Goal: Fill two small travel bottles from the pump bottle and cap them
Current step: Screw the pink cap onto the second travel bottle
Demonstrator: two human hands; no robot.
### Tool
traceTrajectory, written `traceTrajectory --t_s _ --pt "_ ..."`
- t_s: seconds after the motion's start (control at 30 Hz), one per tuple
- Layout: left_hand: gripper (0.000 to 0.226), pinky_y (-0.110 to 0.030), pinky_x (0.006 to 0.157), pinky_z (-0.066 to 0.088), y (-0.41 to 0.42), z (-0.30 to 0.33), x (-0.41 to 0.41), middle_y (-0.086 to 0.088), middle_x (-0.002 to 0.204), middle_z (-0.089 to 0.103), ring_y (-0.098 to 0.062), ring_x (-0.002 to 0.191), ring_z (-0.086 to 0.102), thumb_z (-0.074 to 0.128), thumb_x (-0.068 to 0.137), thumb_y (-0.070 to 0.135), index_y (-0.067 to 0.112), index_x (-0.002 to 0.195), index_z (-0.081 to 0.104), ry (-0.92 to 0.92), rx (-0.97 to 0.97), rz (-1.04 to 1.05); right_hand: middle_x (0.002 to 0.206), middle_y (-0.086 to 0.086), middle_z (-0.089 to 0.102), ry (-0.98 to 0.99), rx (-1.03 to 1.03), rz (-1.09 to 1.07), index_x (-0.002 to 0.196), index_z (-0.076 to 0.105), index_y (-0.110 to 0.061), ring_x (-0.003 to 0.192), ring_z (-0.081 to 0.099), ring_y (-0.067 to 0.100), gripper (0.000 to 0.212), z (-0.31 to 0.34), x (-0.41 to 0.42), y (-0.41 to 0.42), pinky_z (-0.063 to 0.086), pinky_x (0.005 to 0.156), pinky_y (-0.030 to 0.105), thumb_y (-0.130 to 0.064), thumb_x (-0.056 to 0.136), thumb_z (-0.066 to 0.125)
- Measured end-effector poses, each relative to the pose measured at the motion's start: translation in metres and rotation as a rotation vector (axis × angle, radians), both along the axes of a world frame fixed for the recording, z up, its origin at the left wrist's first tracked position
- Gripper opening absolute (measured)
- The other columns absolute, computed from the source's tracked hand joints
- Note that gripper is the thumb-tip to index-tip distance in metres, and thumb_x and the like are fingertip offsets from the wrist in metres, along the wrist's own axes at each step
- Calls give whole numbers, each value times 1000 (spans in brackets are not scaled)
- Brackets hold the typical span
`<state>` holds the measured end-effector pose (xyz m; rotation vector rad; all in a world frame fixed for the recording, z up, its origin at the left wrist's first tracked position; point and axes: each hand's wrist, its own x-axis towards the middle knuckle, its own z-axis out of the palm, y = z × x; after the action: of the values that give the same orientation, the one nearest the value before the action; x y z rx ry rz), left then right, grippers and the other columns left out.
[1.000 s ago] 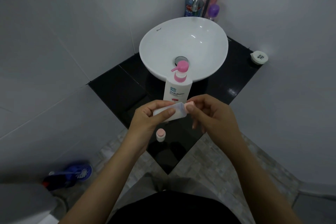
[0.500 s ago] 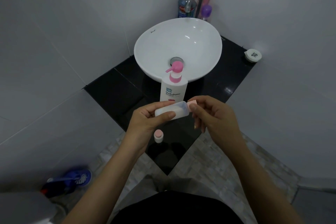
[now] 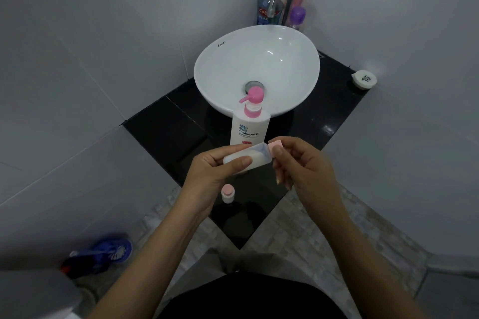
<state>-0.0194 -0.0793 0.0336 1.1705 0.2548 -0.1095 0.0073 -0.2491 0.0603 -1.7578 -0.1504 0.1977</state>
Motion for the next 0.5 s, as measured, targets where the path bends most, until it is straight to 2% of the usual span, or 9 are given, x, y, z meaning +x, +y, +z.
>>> traceTrajectory --t_s 0.1,0.2,0.33,0.5 --pt "37 -17 73 55 -1 -3 -1 2 103 76 -10 98 70 80 55 31 21 90 79 -11 6 24 61 -10 64 -10 -23 -36 96 65 -27 47 54 2 31 -2 -1 3 43 44 10 -49 81 49" --pt "34 -15 72 55 -4 -6 -1 5 101 77 -8 98 70 80 57 31 23 90 79 -36 39 31 57 -9 62 22 -8 -106 96 65 -22 43 52 2 37 -6 -3 6 42 42 10 -50 79 47" --pt "26 -14 72 55 -8 -9 0 7 99 77 -7 97 70 78 63 24 24 88 80 -40 72 39 54 -7 63 84 54 -166 91 66 -23 40 51 3 24 -13 -3 9 42 39 12 -41 85 51" --pt "39 -17 76 55 -6 -10 1 4 104 76 -9 102 69 82 54 36 24 91 79 -26 58 48 66 -2 67 101 107 -75 105 67 -19 49 56 7 34 -12 0 1 46 43 15 -43 84 55"
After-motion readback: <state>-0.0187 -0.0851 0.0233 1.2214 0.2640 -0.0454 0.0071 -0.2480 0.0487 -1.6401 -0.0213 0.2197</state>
